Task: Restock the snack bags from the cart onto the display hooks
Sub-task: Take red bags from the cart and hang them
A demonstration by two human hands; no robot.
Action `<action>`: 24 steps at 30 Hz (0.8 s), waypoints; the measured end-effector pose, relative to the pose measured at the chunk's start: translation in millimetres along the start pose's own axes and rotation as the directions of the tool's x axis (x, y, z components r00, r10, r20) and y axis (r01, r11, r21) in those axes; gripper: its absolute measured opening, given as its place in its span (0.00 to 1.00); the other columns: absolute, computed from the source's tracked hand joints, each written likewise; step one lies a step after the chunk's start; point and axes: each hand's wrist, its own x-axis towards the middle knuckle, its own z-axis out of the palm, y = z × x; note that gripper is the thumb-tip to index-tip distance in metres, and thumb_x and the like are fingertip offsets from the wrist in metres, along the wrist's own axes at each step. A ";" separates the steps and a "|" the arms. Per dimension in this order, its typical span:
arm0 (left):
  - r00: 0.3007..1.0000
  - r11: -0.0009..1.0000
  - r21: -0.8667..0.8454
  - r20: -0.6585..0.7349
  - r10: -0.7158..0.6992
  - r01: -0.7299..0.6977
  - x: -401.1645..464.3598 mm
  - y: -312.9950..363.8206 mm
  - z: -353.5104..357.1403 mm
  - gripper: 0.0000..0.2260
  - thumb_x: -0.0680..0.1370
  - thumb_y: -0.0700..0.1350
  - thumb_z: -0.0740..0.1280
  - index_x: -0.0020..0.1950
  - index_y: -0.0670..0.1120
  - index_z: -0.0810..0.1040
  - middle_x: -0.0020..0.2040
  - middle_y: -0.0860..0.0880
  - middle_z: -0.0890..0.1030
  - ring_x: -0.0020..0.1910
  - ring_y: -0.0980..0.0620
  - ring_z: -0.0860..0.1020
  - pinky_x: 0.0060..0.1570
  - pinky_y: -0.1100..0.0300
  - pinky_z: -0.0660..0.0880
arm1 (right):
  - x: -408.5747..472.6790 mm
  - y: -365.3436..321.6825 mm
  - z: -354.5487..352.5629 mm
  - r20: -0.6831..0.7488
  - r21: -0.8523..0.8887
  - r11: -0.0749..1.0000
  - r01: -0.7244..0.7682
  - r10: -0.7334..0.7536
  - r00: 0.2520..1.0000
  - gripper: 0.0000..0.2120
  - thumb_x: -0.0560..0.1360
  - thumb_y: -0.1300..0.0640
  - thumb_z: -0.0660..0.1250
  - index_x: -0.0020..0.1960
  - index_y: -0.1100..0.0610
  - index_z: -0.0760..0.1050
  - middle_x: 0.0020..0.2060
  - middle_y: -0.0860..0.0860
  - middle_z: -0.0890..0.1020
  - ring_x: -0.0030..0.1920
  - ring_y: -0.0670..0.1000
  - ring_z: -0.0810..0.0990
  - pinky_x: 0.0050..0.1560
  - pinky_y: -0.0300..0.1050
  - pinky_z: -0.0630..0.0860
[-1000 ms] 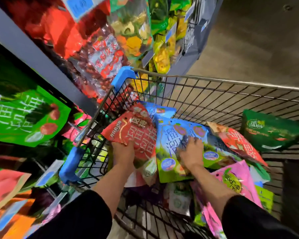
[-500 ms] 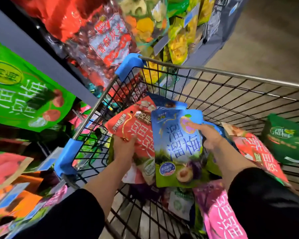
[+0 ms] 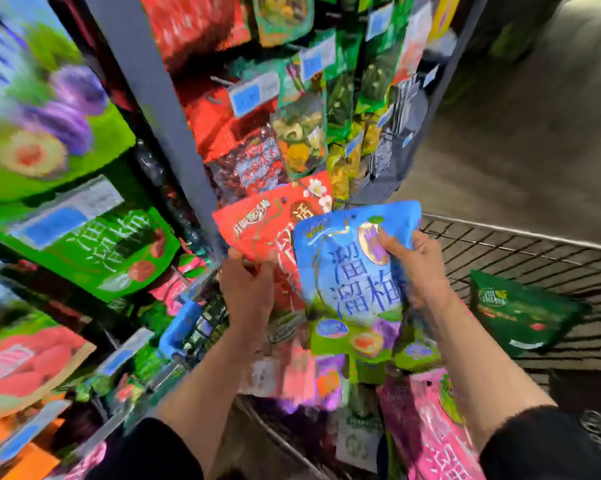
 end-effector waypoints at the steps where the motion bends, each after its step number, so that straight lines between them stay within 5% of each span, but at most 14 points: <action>1: 0.997 0.997 -0.021 -0.004 0.072 -0.072 3.9 12.7 -12.6 0.05 0.75 0.38 0.67 0.50 0.42 0.78 0.38 0.43 0.78 0.40 0.49 0.77 0.35 0.61 0.77 | -4.7 -17.7 10.7 0.003 -0.020 0.998 0.063 -0.063 0.998 0.03 0.74 0.67 0.67 0.46 0.61 0.79 0.36 0.48 0.85 0.35 0.46 0.82 0.38 0.41 0.79; 4: 0.985 0.954 -0.244 -0.034 0.170 -0.173 14.5 53.7 -53.3 0.09 0.75 0.32 0.68 0.51 0.43 0.74 0.38 0.54 0.78 0.36 0.67 0.75 0.37 0.72 0.71 | -23.1 -66.7 46.4 0.011 -0.047 0.976 0.214 -0.214 0.977 0.03 0.75 0.68 0.67 0.46 0.62 0.78 0.34 0.47 0.85 0.34 0.44 0.81 0.37 0.40 0.78; 6: 0.969 0.931 -0.276 -0.122 0.213 -0.239 20.1 76.3 -79.5 0.09 0.73 0.37 0.72 0.46 0.46 0.74 0.34 0.58 0.76 0.30 0.71 0.72 0.33 0.72 0.67 | -37.7 -95.6 71.7 0.020 -0.052 0.958 0.283 -0.282 0.959 0.03 0.75 0.68 0.67 0.45 0.62 0.78 0.33 0.46 0.84 0.33 0.43 0.80 0.36 0.38 0.77; 8: 0.948 0.913 -0.280 -0.195 0.250 -0.298 22.8 95.5 -108.6 0.08 0.70 0.45 0.72 0.42 0.49 0.73 0.30 0.59 0.73 0.26 0.68 0.70 0.29 0.67 0.64 | -52.4 -119.6 93.1 0.027 -0.055 0.938 0.344 -0.343 0.939 0.01 0.74 0.66 0.69 0.43 0.64 0.77 0.33 0.46 0.84 0.33 0.43 0.80 0.36 0.39 0.77; 11: 0.896 0.909 -0.183 -0.325 0.302 -0.373 24.7 114.4 -153.7 0.10 0.69 0.49 0.71 0.38 0.47 0.71 0.27 0.58 0.70 0.27 0.56 0.70 0.31 0.59 0.59 | -73.5 -152.0 125.5 0.020 -0.035 0.899 0.436 -0.435 0.900 0.17 0.70 0.60 0.74 0.46 0.74 0.75 0.39 0.54 0.82 0.40 0.51 0.79 0.43 0.46 0.76; 14: 0.833 0.910 -0.058 -0.430 0.348 -0.410 28.1 123.2 -199.9 0.11 0.69 0.49 0.71 0.38 0.42 0.75 0.30 0.46 0.77 0.32 0.41 0.76 0.33 0.57 0.58 | -87.3 -174.7 160.1 0.019 0.005 0.885 0.466 -0.466 0.885 0.07 0.73 0.64 0.71 0.46 0.69 0.79 0.37 0.51 0.84 0.40 0.50 0.80 0.43 0.45 0.78; 18: 0.757 0.910 0.064 -0.533 0.378 -0.410 35.2 125.9 -258.5 0.14 0.69 0.52 0.68 0.42 0.40 0.77 0.34 0.41 0.81 0.35 0.38 0.79 0.36 0.52 0.69 | -94.7 -195.1 214.6 0.022 0.070 0.864 0.499 -0.502 0.865 0.05 0.73 0.67 0.69 0.42 0.59 0.79 0.34 0.47 0.84 0.38 0.48 0.81 0.42 0.45 0.79; 24: 0.677 0.911 0.182 -0.619 0.399 -0.370 38.2 127.4 -317.0 0.10 0.71 0.47 0.72 0.45 0.42 0.79 0.36 0.41 0.82 0.38 0.36 0.80 0.37 0.51 0.71 | -92.9 -206.9 290.8 0.023 0.111 0.848 0.518 -0.523 0.852 0.07 0.70 0.65 0.73 0.43 0.69 0.77 0.35 0.52 0.82 0.36 0.48 0.78 0.40 0.46 0.76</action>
